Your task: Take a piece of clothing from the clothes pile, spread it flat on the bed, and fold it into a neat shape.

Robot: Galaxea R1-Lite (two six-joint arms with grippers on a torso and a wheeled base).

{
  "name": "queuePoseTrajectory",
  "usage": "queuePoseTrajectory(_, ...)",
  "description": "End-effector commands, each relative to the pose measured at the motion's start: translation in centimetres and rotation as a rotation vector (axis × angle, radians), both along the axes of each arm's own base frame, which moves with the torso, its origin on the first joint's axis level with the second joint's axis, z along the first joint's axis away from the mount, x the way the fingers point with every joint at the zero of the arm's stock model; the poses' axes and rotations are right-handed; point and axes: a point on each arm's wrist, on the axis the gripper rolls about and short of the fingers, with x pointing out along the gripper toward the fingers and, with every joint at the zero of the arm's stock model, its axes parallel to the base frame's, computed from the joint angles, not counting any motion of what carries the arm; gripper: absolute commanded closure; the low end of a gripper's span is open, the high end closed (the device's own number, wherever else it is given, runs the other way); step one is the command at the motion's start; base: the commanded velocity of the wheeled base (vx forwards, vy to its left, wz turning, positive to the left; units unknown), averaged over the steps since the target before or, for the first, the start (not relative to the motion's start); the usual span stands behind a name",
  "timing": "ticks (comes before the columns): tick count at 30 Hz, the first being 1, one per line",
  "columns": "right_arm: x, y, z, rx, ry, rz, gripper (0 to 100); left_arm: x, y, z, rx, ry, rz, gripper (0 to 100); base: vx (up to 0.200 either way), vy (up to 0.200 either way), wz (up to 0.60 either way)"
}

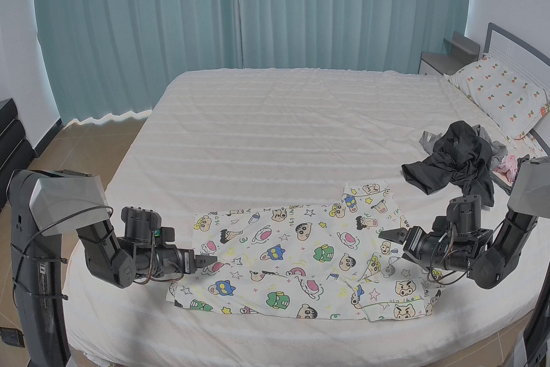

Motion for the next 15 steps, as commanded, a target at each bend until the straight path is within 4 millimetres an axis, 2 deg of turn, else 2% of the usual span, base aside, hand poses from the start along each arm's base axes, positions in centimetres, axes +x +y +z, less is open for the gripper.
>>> queuePoseTrajectory(1,0.0,0.0,0.0,0.001,-0.002,0.001,0,-0.3,0.2,-0.4,0.001,0.018,0.003,100,0.000,0.000,0.00)
queuePoseTrajectory(15,-0.2,0.0,0.0,0.000,0.003,0.001,0,-1.4,0.6,1.0,0.008,0.013,0.018,100,0.000,0.000,0.00)
